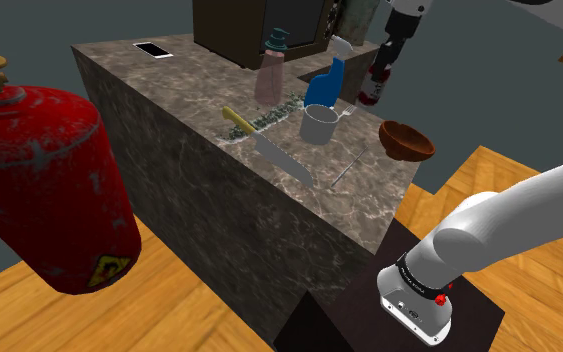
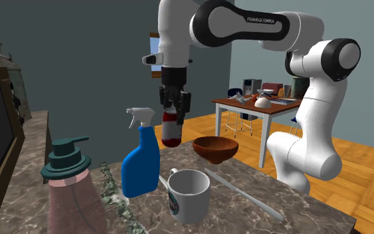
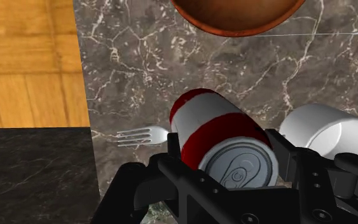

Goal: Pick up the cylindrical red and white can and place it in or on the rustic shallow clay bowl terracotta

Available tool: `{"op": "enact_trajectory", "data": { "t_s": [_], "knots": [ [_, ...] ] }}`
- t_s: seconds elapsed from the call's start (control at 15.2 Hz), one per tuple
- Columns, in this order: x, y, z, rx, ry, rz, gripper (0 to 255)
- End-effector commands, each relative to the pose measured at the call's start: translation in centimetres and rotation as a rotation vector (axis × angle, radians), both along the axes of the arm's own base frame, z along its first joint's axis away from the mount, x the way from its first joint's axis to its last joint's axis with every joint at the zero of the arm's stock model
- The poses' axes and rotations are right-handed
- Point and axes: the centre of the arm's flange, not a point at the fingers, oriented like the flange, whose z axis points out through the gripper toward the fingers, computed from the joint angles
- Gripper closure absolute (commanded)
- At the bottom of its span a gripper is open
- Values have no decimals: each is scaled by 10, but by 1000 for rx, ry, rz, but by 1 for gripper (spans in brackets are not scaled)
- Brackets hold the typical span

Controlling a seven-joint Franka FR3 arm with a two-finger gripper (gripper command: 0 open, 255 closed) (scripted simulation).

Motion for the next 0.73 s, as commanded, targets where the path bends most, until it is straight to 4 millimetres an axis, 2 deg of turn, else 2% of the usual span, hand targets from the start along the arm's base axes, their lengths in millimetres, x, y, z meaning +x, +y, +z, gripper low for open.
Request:
{"op": "enact_trajectory", "data": {
  "t_s": [0.0, 0.46, 0.66],
  "knots": [
    [1, 0, 11, 0, 0, 0, 255],
    [1, 0, 45, 0, 0, 0, 255],
    [-38, -3, 50, 0, 0, 0, 255]
  ]
}}
